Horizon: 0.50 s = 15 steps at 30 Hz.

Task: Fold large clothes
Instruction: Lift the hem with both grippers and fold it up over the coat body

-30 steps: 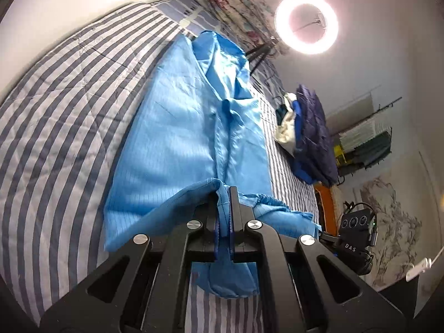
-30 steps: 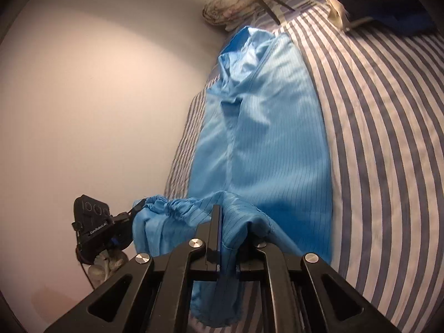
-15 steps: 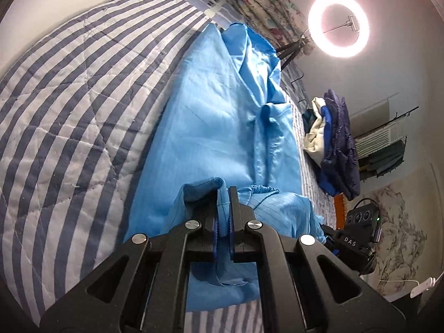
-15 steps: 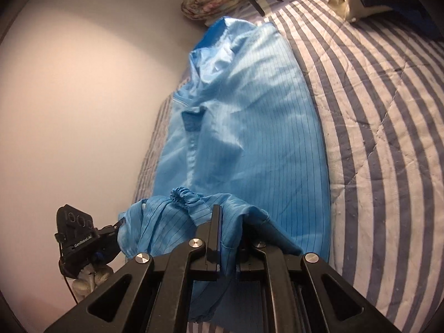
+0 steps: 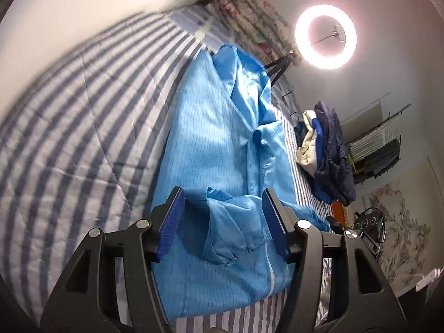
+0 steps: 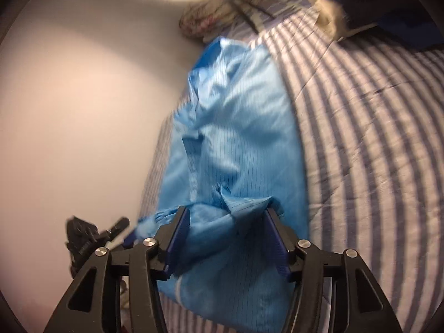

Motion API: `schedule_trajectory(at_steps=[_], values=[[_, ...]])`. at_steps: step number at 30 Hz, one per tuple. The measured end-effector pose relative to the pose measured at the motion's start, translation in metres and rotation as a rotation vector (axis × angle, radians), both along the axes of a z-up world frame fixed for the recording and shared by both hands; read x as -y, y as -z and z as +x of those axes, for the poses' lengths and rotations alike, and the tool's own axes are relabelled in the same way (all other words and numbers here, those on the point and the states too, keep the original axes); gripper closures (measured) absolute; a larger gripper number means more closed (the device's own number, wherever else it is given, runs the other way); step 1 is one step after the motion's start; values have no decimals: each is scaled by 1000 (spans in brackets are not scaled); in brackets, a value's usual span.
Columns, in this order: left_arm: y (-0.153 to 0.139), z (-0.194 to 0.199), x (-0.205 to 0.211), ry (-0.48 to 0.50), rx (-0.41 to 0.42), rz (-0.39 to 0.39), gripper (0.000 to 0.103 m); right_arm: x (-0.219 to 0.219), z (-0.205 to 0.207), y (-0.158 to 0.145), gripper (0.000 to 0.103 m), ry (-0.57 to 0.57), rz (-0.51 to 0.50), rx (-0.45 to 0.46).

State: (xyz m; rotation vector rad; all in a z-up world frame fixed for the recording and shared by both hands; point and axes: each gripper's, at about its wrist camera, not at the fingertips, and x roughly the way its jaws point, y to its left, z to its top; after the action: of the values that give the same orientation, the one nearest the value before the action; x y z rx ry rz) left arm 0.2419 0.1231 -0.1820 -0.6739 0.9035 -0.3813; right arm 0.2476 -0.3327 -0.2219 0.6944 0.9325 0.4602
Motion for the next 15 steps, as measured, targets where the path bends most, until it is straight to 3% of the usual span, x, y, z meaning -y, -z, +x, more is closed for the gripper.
schedule_trajectory(at_steps=[2, 5, 7, 10, 15], values=[[-13, -12, 3, 61, 37, 58, 45, 3, -10, -11, 62, -43, -22, 44], [-20, -31, 19, 172, 62, 194, 48, -11, -24, -19, 71, -157, -139, 92], [-12, -41, 30, 246, 42, 246, 59, -25, -30, -15, 73, -224, -209, 98], [12, -39, 50, 320, -39, 290, 60, -42, -31, 0, 73, -271, -292, 68], [25, -15, 66, 292, -80, 321, 60, -55, -21, 13, 73, -289, -324, 21]])
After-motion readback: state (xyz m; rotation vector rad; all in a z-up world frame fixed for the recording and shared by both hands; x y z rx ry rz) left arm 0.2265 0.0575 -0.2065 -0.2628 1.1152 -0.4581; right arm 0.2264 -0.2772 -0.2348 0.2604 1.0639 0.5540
